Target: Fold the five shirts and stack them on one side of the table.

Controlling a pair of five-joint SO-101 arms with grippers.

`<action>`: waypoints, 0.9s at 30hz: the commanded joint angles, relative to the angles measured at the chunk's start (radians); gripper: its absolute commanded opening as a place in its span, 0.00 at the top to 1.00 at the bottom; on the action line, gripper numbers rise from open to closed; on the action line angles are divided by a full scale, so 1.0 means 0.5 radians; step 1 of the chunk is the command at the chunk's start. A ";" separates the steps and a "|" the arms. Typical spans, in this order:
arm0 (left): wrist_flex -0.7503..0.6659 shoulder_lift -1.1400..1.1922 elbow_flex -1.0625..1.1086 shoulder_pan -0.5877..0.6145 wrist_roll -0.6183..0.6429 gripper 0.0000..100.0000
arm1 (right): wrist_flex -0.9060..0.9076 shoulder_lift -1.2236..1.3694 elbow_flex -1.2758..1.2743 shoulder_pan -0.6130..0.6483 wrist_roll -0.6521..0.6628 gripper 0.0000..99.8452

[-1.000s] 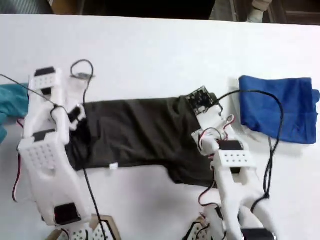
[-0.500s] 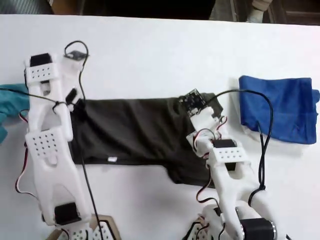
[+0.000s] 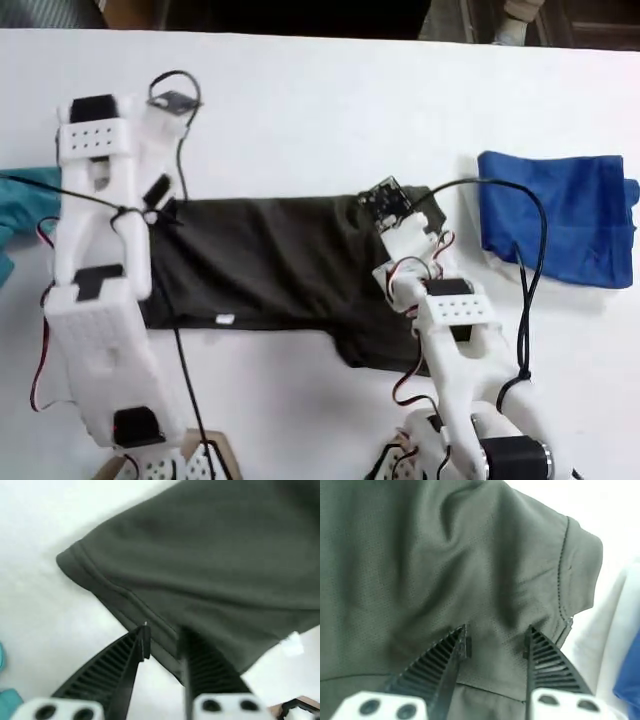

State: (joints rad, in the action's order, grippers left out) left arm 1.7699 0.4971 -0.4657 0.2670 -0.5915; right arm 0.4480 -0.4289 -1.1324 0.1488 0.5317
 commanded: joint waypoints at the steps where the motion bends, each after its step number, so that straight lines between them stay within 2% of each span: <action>1: 0.031 -0.279 0.109 -0.114 0.043 0.95 | -0.035 0.008 0.015 0.014 -0.018 0.82; 5: -0.071 -0.169 0.167 -0.147 0.049 0.86 | -0.035 0.008 0.015 0.014 -0.018 0.82; 11: -0.282 0.285 0.152 -0.055 0.049 0.87 | -0.035 0.011 0.012 0.014 -0.018 0.82; 15: -0.279 0.580 -0.014 0.074 0.089 0.85 | -0.060 0.011 -0.012 0.011 -0.018 0.82; 21: -0.190 0.887 -0.621 0.233 0.245 0.82 | -0.130 0.011 -0.043 0.014 -0.015 0.82; 27: 0.021 1.126 -1.422 0.175 0.233 0.81 | -0.130 0.011 -0.043 0.014 -0.012 0.82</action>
State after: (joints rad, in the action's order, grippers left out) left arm 1.7683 1.0357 -0.9720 0.3406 -0.4841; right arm 0.4020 -0.4258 -1.1569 0.1488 0.5317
